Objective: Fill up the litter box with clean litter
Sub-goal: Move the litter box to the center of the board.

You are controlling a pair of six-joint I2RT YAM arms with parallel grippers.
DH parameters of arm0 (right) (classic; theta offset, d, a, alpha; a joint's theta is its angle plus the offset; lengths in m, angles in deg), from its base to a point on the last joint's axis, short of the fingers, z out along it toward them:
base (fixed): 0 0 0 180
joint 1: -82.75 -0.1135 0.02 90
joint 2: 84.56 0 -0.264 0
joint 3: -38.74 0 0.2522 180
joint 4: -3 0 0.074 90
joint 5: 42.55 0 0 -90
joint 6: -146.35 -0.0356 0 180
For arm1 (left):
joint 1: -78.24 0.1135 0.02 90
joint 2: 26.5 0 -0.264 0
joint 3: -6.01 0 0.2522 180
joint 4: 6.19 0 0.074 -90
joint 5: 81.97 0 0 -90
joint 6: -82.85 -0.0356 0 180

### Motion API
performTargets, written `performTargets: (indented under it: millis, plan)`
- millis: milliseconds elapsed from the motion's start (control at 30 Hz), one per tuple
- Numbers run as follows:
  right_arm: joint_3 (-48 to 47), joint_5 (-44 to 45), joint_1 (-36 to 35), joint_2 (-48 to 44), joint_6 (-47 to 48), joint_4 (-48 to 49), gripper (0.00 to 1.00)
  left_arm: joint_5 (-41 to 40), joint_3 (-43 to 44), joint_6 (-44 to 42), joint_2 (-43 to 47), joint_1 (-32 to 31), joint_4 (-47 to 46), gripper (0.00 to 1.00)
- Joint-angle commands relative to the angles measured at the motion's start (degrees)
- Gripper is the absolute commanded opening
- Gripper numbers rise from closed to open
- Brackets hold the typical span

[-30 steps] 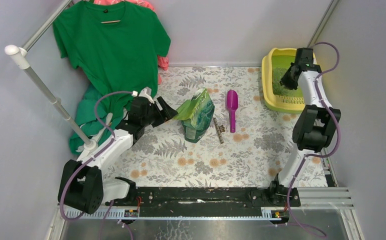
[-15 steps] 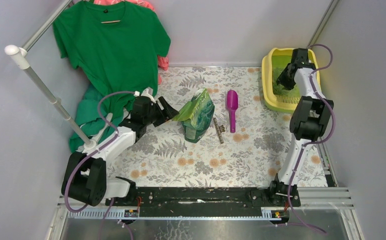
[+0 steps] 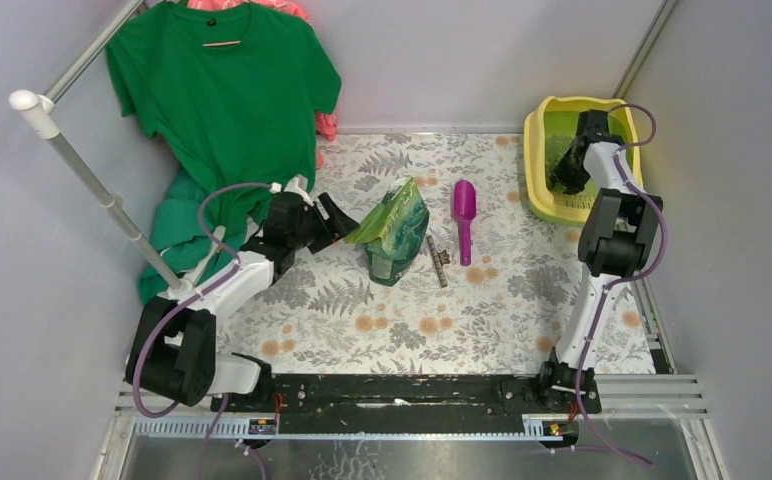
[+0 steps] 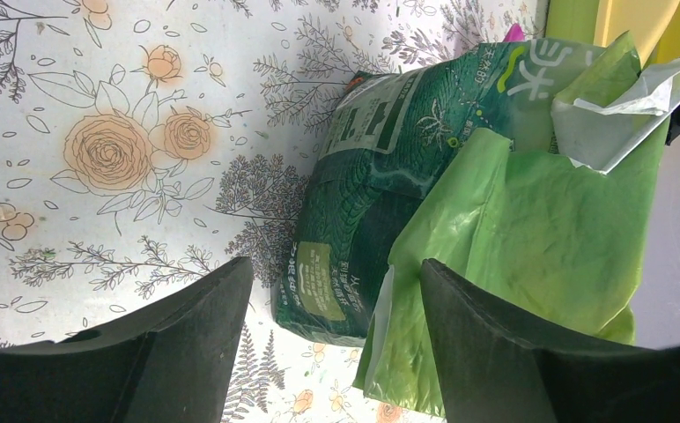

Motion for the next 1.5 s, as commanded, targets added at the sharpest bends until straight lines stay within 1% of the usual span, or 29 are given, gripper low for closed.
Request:
performTargets:
  millis: [0, 633, 867, 1067, 1267, 1467]
  plan:
    - [1.57, 3.3, -0.22, -2.03, 1.24, -1.59, 0.41, 0.85, -0.12, -0.11, 1.15, 0.41, -2.82, 0.77]
    - [16.82, 4.43, -0.22, -12.46, 1.44, 1.5, 0.4, 1.89, -1.3, 0.36, 3.39, 0.43, -2.29, 0.77]
    - [25.85, 4.23, -0.22, -19.53, 1.34, 3.8, 0.4, 2.36, -2.29, 1.7, 4.59, 0.33, -2.88, 0.77]
    - [31.17, 3.79, -0.22, -23.4, 1.59, 3.93, 0.39, 2.72, -3.59, 2.59, 6.99, 0.02, -2.82, 0.77]
    - [40.06, 3.93, -0.22, -30.34, 1.63, 5.73, 0.39, 2.35, -4.45, 3.23, 9.44, -0.69, -1.72, 0.77]
    - [47.63, 3.53, -0.22, -38.44, 1.35, 5.84, 0.39, 0.58, -4.74, 3.57, 13.02, -3.13, 0.87, 0.77]
